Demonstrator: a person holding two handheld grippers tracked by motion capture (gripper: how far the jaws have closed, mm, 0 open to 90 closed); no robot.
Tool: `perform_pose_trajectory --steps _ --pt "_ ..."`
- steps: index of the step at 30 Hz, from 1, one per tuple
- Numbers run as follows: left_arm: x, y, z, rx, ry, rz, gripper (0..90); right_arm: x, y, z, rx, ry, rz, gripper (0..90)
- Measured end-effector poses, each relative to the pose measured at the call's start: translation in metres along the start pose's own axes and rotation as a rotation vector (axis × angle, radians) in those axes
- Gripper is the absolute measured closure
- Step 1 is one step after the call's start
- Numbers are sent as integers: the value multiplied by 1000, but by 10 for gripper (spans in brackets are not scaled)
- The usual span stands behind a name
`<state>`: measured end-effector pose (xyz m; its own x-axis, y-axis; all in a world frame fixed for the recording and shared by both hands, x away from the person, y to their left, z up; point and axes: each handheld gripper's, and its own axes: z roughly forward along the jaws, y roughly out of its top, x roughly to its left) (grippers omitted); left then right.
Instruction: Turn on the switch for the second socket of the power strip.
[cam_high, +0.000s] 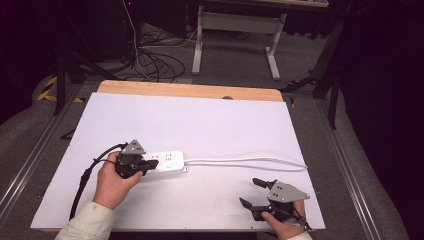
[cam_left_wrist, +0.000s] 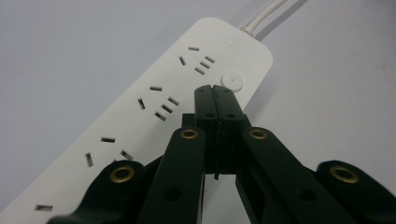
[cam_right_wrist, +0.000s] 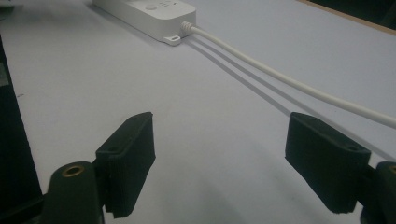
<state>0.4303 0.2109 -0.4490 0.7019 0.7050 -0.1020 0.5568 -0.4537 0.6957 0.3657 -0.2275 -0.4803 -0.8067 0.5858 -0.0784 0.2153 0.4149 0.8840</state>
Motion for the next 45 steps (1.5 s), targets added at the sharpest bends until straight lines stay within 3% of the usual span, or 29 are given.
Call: perform_pose_trajectory --steps 3,9,30,45 --pt "0 1 3 42 18 11 900 0 0 0 0 1 -3 247" --pt "-2 2 6 69 39 29 900 0 0 0 2 2 -3 247" --pt "-1 1 9 51 59 59 900 1 0 0 1 2 -3 247" --pt "-1 -2 10 33 62 52 900 1 0 0 2 2 -5 247"
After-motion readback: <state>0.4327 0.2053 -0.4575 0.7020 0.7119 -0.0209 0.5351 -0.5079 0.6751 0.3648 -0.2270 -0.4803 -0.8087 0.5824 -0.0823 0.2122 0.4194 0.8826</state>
